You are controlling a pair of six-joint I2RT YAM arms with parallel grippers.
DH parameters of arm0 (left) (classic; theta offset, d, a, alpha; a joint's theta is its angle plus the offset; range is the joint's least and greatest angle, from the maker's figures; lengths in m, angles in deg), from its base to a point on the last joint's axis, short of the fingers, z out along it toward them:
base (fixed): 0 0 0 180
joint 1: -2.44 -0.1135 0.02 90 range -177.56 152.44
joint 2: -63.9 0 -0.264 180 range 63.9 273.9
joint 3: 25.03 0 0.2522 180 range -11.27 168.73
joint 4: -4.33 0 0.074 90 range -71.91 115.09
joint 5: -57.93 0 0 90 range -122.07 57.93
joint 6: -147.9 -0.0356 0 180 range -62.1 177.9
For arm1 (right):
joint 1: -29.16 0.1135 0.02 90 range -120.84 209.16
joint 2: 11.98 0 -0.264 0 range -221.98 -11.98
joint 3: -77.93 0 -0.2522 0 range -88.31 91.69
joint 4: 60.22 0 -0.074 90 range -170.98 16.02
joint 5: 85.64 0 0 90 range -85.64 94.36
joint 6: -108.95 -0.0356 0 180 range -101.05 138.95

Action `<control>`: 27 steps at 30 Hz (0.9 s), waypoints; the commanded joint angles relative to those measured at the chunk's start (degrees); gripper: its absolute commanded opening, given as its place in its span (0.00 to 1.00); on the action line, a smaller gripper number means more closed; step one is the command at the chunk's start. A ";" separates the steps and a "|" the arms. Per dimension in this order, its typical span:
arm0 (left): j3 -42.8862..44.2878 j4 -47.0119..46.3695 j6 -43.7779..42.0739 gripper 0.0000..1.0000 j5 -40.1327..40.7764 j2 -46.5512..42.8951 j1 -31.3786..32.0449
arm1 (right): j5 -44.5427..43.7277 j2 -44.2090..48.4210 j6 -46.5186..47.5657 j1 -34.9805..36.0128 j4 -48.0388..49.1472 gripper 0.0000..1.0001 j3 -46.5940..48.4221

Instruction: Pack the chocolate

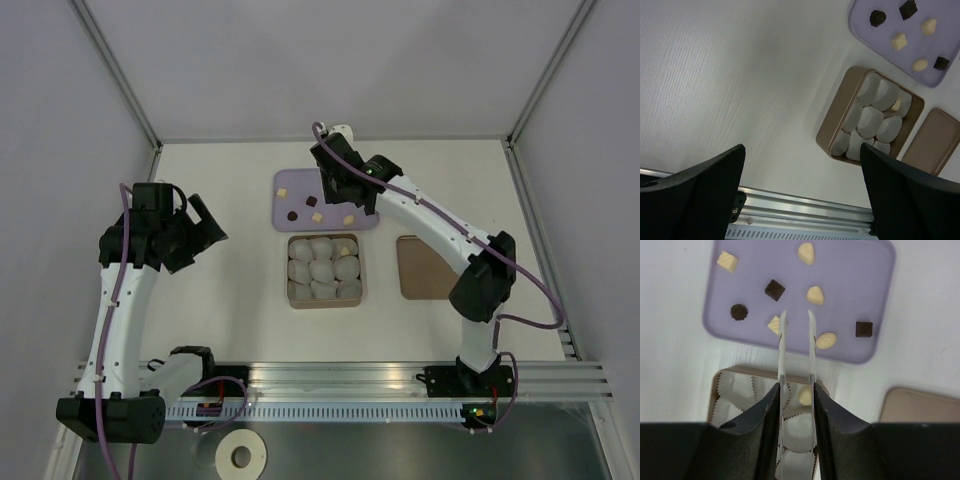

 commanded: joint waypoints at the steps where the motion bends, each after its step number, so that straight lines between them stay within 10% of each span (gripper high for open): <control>1: 2.98 1.25 -0.24 1.00 -0.24 0.63 0.13 | -1.19 -3.89 1.93 -2.19 -1.63 0.36 4.19; 27: 0.78 1.96 -1.39 0.99 1.17 0.98 0.13 | 6.20 -18.75 11.68 -8.70 2.94 0.39 10.96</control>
